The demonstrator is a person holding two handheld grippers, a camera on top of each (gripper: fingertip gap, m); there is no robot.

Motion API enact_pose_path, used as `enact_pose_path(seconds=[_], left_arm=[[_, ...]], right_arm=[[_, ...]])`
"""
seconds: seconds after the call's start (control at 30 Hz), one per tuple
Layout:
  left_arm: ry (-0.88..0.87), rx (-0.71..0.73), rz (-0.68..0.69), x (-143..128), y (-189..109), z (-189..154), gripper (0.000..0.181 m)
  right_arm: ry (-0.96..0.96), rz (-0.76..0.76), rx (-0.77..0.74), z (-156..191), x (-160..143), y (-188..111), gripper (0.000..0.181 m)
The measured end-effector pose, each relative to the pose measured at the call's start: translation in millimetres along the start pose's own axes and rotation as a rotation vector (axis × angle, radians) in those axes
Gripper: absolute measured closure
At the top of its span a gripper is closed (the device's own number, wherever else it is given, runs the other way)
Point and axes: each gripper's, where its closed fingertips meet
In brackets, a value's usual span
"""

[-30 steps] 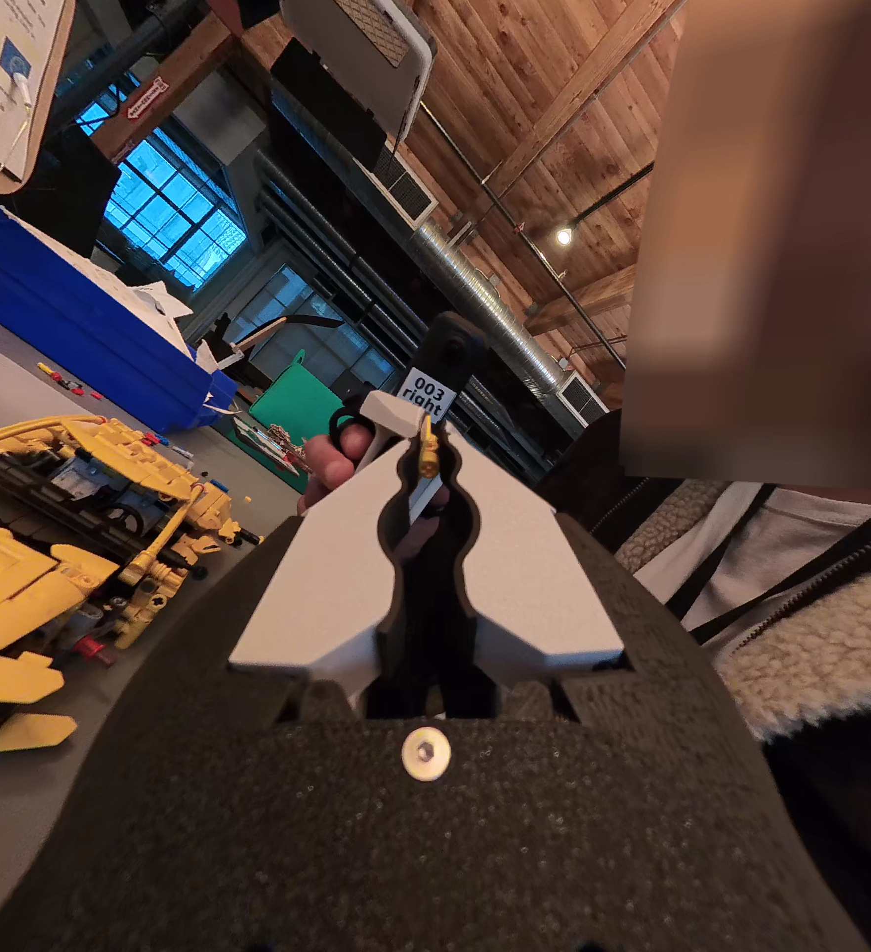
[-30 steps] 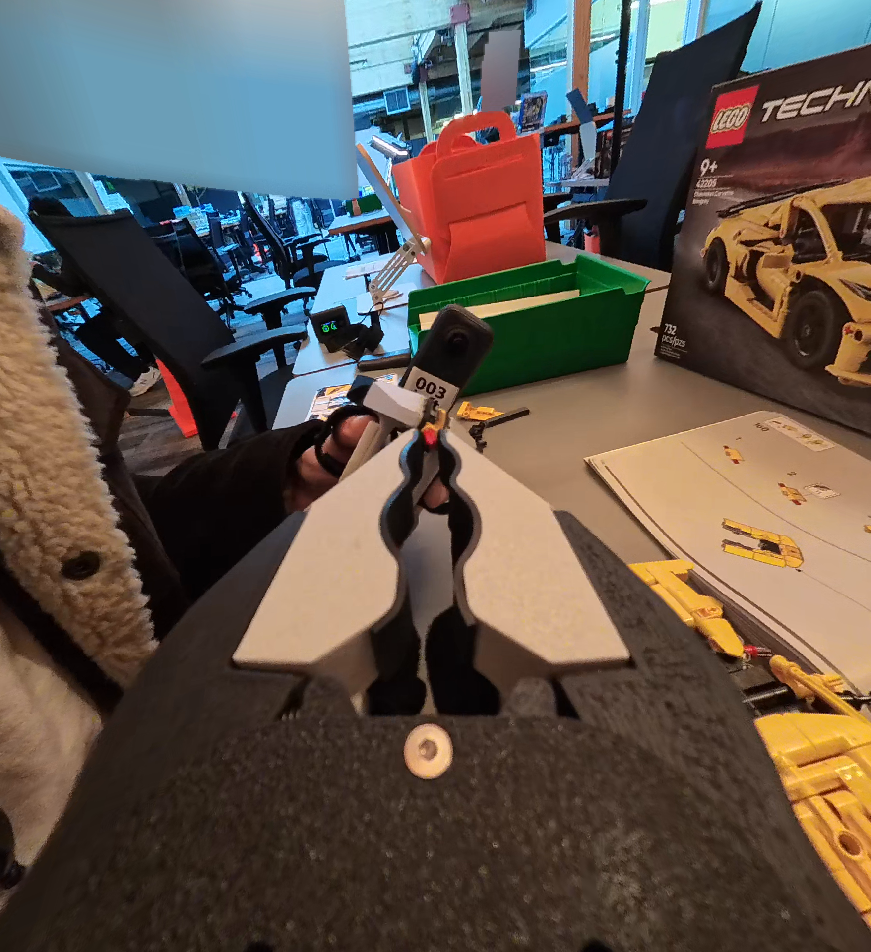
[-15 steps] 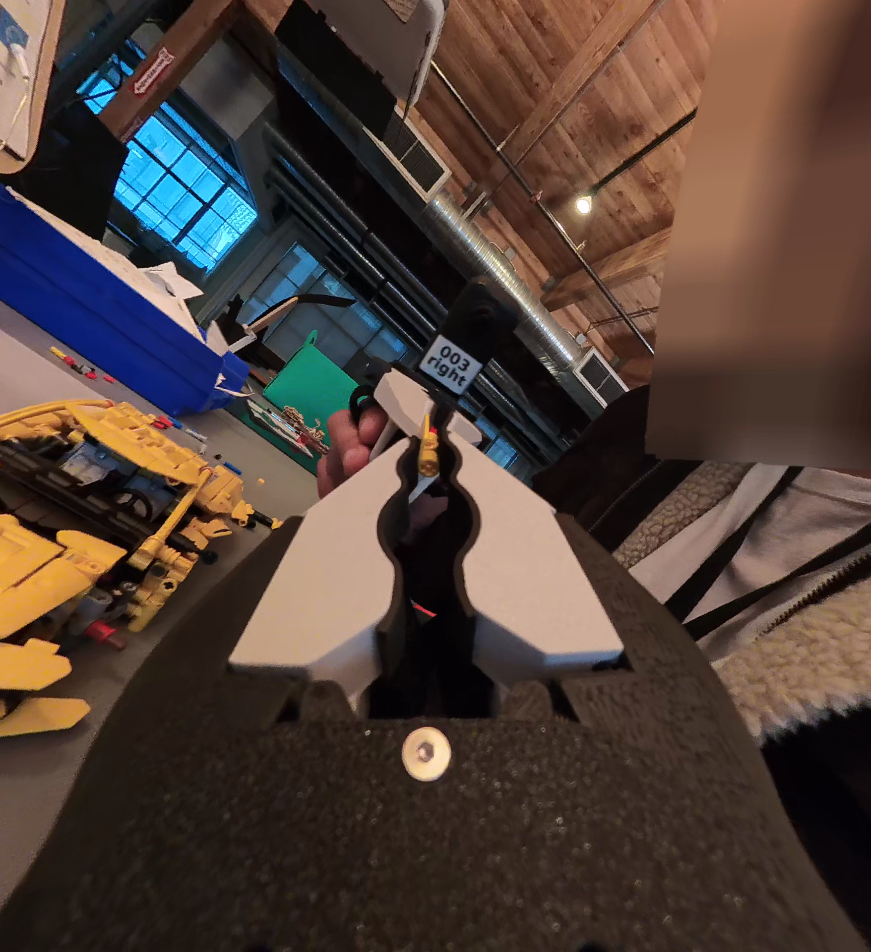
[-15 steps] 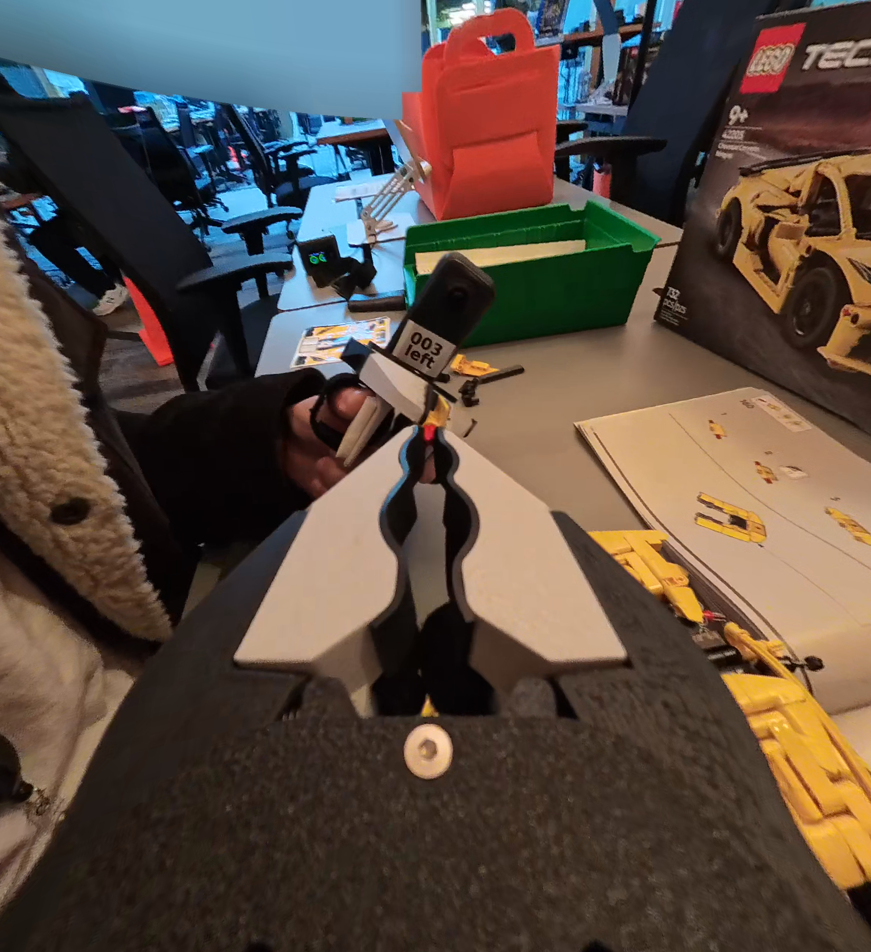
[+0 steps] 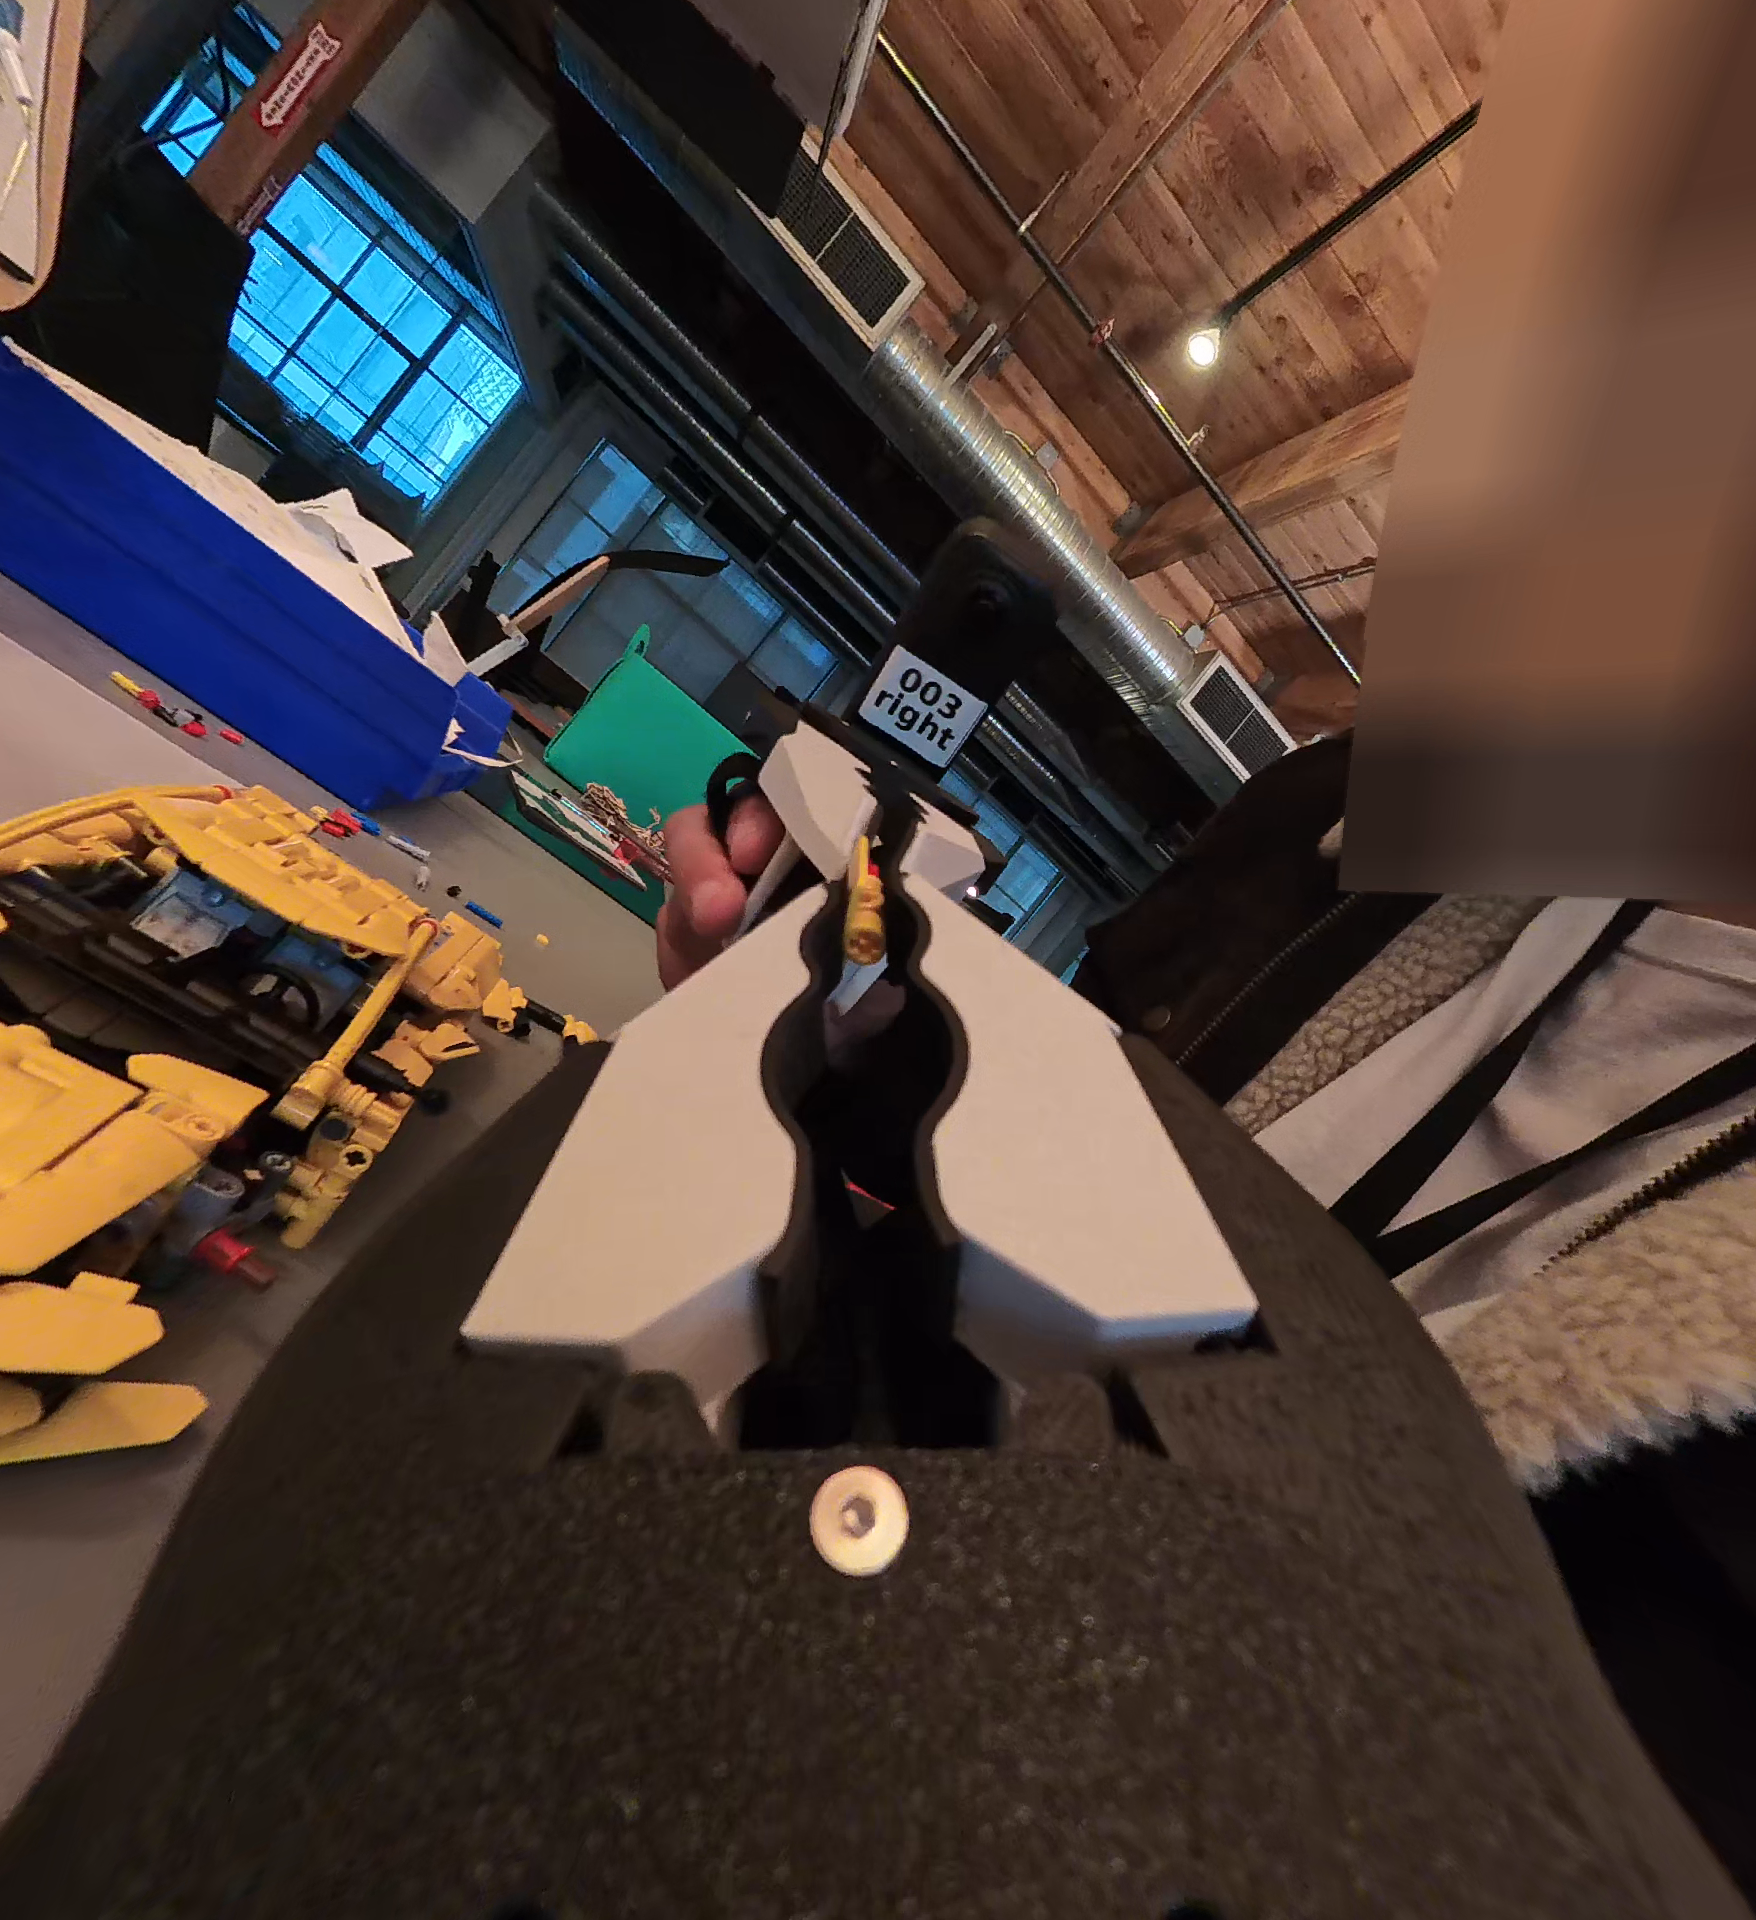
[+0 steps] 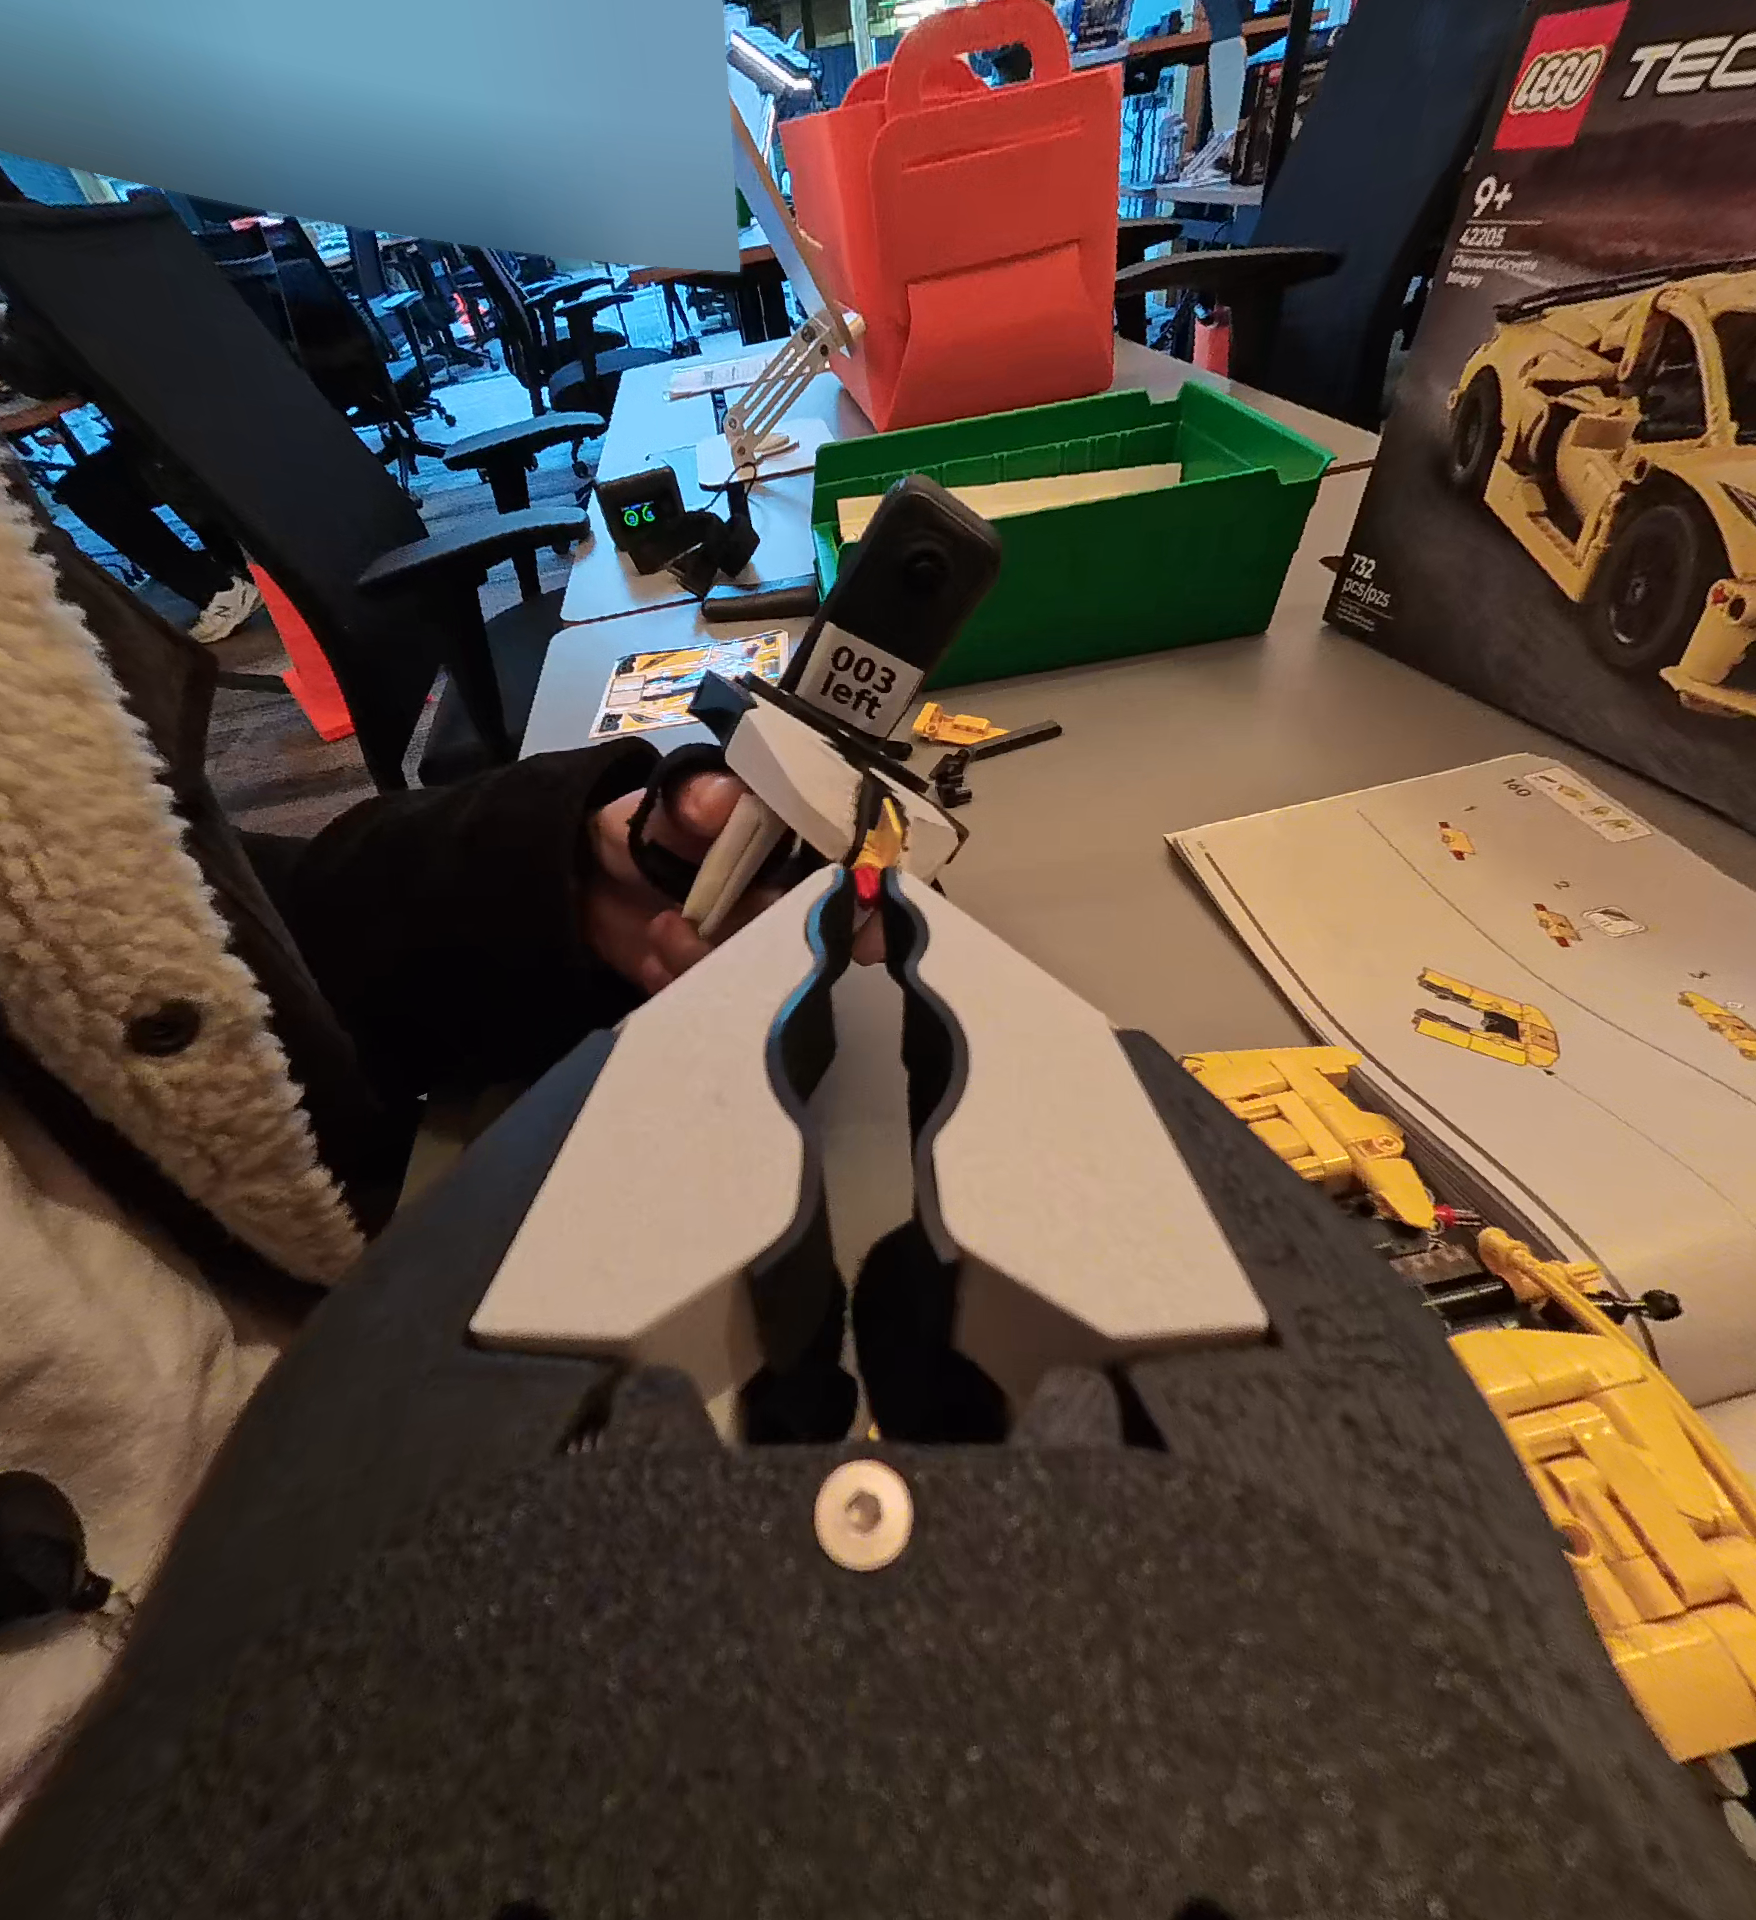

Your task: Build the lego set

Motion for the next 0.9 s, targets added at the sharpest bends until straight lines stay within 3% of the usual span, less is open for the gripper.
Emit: enact_pose_path(seconds=[0.53,0.9], left_arm=[[-0.028,-0.011,-0.031,0.0,1.1,1.0,0.175],[-0.014,0.021,0.011,-4.7,4.1,6.1,0.174]], right_arm=[[-0.060,-0.014,-0.001,-0.8,-1.2,-0.1,0.178],[0.051,-0.038,0.010,-3.4,-6.3,-4.4,0.177]])
Point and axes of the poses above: each gripper's, where its closed fingertips meet, y out along the fingers, x out of its top, z = x × y across the jaws, and after that the axes turned 5 degrees about -x, right-handed
